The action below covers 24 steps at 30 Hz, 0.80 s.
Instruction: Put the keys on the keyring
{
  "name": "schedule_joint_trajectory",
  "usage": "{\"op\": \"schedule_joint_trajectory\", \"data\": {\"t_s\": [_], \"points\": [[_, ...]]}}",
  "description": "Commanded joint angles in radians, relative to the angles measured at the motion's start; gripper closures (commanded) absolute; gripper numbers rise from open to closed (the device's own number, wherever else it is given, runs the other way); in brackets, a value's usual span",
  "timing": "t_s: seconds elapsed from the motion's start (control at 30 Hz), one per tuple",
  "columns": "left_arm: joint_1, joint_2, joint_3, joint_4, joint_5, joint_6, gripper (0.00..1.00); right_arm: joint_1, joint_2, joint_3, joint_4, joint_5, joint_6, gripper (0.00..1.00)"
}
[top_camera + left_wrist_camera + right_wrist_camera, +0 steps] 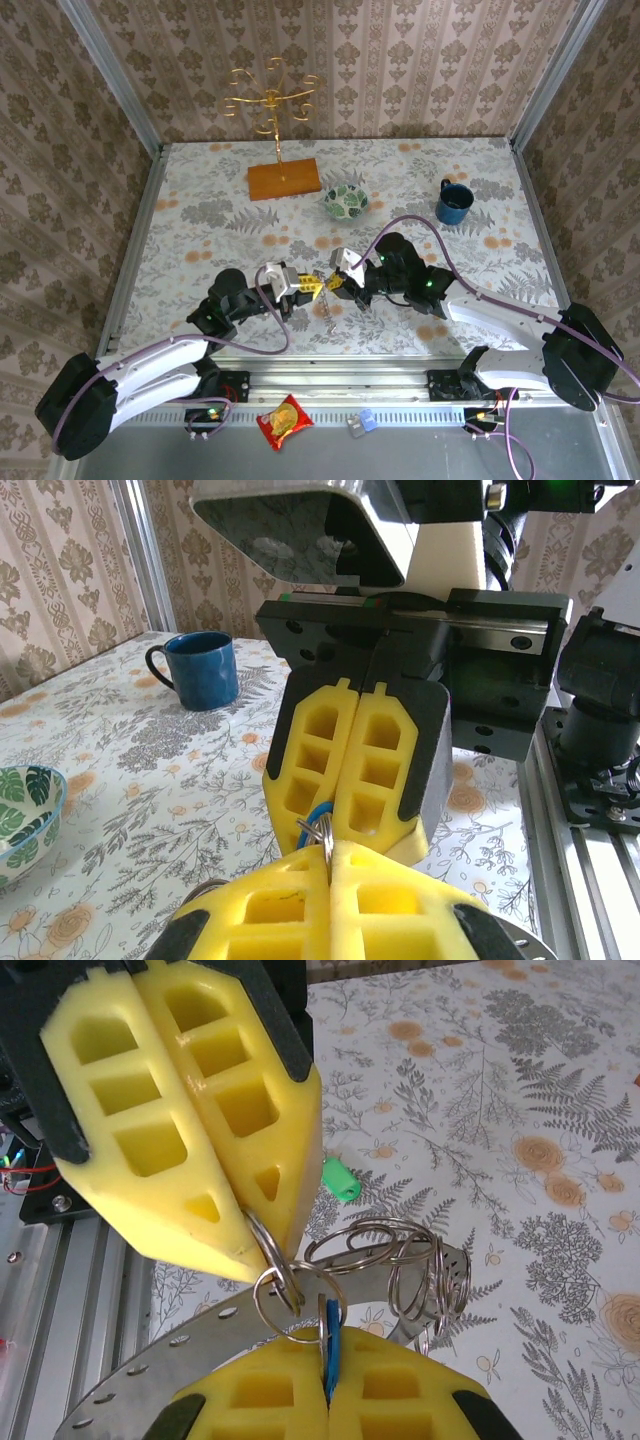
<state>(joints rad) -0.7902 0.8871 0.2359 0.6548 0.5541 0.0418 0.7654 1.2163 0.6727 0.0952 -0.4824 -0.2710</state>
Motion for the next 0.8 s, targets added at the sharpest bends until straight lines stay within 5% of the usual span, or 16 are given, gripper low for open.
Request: {"op": "schedule_joint_trajectory", "data": {"t_s": [0.0, 0.3, 0.77], "points": [[0.008, -0.036, 0.046, -0.071, 0.012, 0.063, 1.0, -0.007, -0.035, 0.036, -0.049, -0.011, -0.026, 1.0], [0.006, -0.053, 0.105, -0.297, 0.009, 0.171, 1.0, -0.016, -0.098, 0.07, -0.154, 0.039, -0.071, 1.0], [0.006, 0.003, 0.112, -0.262, 0.031, 0.161, 0.97, -0.017, -0.092, 0.111, -0.189, 0.026, -0.07, 1.0]]}}
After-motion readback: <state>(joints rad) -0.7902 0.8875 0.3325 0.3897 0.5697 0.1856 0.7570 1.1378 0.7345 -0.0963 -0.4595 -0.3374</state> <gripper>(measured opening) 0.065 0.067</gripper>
